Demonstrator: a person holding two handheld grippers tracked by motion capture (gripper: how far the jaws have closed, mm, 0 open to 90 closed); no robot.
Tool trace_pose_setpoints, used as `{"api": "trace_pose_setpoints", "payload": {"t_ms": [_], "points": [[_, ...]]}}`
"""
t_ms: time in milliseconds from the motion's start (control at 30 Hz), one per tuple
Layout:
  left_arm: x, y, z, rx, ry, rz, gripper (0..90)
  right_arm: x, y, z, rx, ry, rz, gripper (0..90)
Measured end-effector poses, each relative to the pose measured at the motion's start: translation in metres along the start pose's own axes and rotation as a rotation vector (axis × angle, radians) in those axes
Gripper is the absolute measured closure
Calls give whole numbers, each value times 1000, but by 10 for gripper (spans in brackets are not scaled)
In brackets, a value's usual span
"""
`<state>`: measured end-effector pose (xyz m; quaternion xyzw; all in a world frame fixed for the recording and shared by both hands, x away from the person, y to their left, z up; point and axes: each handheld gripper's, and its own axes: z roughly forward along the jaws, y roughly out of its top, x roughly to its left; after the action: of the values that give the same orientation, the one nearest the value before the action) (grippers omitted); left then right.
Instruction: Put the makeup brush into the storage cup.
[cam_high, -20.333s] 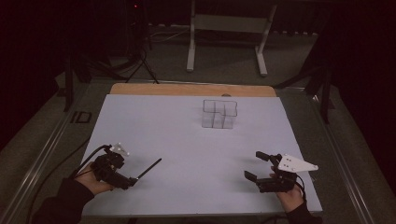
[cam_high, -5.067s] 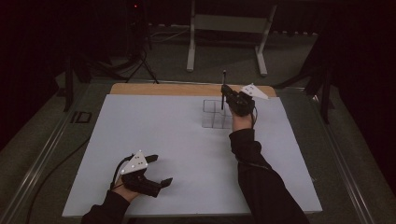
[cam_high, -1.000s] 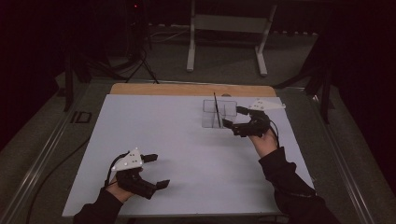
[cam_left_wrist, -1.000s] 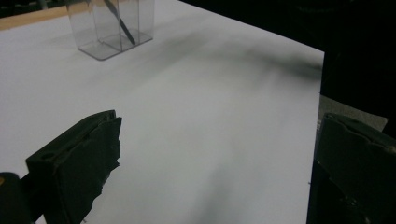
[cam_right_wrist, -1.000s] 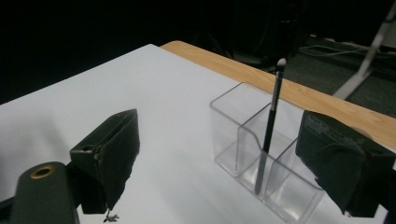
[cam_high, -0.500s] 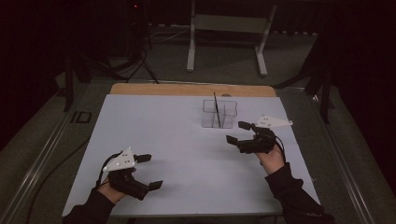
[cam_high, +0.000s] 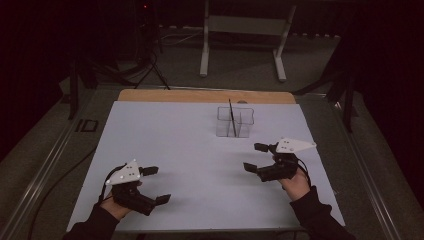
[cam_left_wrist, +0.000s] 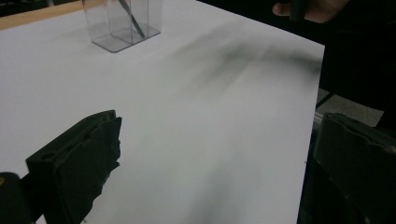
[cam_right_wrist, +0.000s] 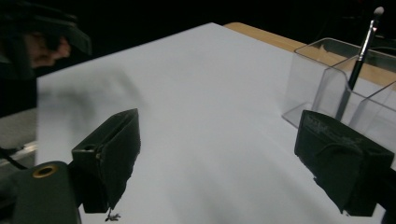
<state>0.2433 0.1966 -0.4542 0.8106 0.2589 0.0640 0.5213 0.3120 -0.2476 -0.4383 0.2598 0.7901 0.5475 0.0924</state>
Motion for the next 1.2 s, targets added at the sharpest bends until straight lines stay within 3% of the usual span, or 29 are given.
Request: {"api": "trace_pose_setpoints", "payload": {"t_ms": [267,433,633,900,967,1200], "points": [[0,-7,-4,-3,-8,1,17,8,-18,-18,-5,6,9,138],[-1,-10,-9,-16,-4,-2,17,11,-31,-27,-5,41,1,138],[0,-16,-11,-25,-4,3,16,13,-41,-32,26,28,-3,139],[5,-28,-17,-54,32,9,17,10,-59,-37,26,75,0,139],[7,-33,-17,-49,29,6,17,11,-63,-37,44,73,-19,139],[11,-47,-16,-43,20,-7,17,9,-73,-36,61,93,-17,139]]}}
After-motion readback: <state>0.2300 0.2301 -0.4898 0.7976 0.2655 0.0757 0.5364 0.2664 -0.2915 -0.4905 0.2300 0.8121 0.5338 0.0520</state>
